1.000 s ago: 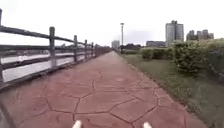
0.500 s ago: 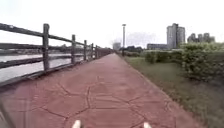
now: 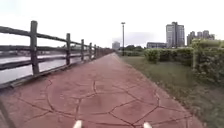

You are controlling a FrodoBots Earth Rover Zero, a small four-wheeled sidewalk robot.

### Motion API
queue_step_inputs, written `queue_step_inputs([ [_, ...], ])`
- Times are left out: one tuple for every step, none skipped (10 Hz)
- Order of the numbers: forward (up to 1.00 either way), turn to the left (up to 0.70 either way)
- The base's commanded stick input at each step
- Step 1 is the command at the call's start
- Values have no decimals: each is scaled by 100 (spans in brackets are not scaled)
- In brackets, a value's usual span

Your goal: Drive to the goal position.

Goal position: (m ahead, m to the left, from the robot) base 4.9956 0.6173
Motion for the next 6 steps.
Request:
queue_step_inputs([
  [85,8],
  [85,8],
  [85,8],
  [85,8],
  [85,8],
  [85,8],
])
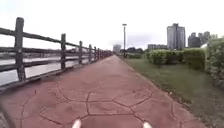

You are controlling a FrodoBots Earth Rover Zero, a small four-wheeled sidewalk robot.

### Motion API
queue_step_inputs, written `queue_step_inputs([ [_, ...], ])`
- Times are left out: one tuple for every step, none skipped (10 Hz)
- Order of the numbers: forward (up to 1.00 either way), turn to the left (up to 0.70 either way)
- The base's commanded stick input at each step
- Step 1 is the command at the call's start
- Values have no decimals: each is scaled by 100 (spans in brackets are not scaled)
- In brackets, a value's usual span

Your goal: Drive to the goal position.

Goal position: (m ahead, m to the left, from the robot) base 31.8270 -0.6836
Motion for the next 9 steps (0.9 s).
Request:
queue_step_inputs([
  [85,8],
  [85,8],
  [85,8],
  [85,8],
  [85,8],
  [85,8],
  [85,8],
  [85,8],
  [85,8],
])
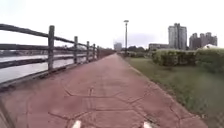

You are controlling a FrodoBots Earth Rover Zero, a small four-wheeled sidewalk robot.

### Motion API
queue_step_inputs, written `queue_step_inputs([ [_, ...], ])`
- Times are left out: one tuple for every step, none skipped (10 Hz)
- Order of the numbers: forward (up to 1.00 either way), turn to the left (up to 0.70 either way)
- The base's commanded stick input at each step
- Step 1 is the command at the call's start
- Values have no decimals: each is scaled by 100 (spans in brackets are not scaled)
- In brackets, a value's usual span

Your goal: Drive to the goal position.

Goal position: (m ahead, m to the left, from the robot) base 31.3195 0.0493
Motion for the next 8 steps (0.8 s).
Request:
queue_step_inputs([
  [85,8],
  [85,8],
  [85,8],
  [85,8],
  [85,8],
  [85,8],
  [85,8],
  [85,8],
])
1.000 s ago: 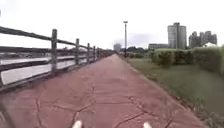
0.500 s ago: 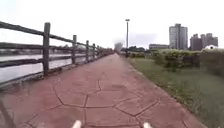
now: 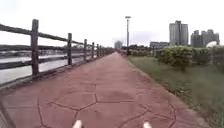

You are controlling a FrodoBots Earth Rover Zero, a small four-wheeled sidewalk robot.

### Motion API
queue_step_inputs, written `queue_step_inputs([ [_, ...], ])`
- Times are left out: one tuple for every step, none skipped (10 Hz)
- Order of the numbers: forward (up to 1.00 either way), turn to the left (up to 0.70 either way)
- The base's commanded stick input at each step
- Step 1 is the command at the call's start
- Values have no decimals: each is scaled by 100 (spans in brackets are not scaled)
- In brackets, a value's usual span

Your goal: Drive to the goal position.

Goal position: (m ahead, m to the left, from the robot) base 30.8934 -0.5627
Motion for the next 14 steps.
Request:
queue_step_inputs([
  [85,8],
  [85,8],
  [85,8],
  [85,8],
  [85,8],
  [85,8],
  [85,8],
  [85,8],
  [85,8],
  [85,8],
  [85,8],
  [85,8],
  [85,8],
  [85,8],
])
